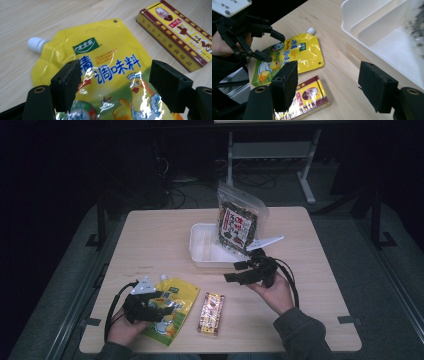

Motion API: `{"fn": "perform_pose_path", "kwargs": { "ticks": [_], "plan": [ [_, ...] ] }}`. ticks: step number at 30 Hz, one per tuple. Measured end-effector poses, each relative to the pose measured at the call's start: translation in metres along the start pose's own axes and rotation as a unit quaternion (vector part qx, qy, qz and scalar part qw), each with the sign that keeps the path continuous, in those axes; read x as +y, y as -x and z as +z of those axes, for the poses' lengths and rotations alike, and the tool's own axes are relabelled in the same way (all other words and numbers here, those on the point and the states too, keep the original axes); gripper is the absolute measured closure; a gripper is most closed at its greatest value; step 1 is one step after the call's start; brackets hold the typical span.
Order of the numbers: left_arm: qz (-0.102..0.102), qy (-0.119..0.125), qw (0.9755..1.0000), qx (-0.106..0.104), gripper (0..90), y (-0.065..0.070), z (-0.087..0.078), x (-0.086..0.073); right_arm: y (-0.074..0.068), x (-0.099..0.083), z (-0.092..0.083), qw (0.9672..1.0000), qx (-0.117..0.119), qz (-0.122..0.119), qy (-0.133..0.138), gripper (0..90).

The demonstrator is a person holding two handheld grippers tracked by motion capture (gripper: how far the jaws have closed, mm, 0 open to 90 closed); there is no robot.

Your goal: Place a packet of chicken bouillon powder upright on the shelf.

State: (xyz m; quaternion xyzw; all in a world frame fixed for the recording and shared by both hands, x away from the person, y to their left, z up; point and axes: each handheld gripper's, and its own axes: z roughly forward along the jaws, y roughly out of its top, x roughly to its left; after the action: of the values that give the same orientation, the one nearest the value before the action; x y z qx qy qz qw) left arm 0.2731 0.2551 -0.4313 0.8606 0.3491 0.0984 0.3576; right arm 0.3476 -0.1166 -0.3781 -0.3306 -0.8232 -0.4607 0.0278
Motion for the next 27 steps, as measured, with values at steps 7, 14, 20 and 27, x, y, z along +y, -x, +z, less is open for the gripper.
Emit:
{"fn": "perform_pose_path", "kwargs": {
  "ticks": [7,14,20,27],
  "plan": [
    [-0.010,-0.010,0.9998,0.010,27.6,-0.006,-0.005,-0.008,-0.008,0.014,0.025,0.9993,0.017,-0.006,-0.034,31.9],
    [-0.016,-0.024,0.9995,0.010,33.4,-0.010,-0.005,-0.011,-0.014,0.029,0.053,0.9968,0.035,-0.009,-0.071,33.8],
    [-0.022,-0.033,0.9992,0.008,39.9,-0.012,-0.006,-0.013,-0.016,0.038,0.079,0.9934,0.051,-0.006,-0.103,37.2],
    [-0.029,-0.042,0.9987,0.005,50.6,-0.016,-0.008,-0.015,-0.011,0.039,0.108,0.9869,0.059,0.005,-0.150,45.4]
  ]
}}
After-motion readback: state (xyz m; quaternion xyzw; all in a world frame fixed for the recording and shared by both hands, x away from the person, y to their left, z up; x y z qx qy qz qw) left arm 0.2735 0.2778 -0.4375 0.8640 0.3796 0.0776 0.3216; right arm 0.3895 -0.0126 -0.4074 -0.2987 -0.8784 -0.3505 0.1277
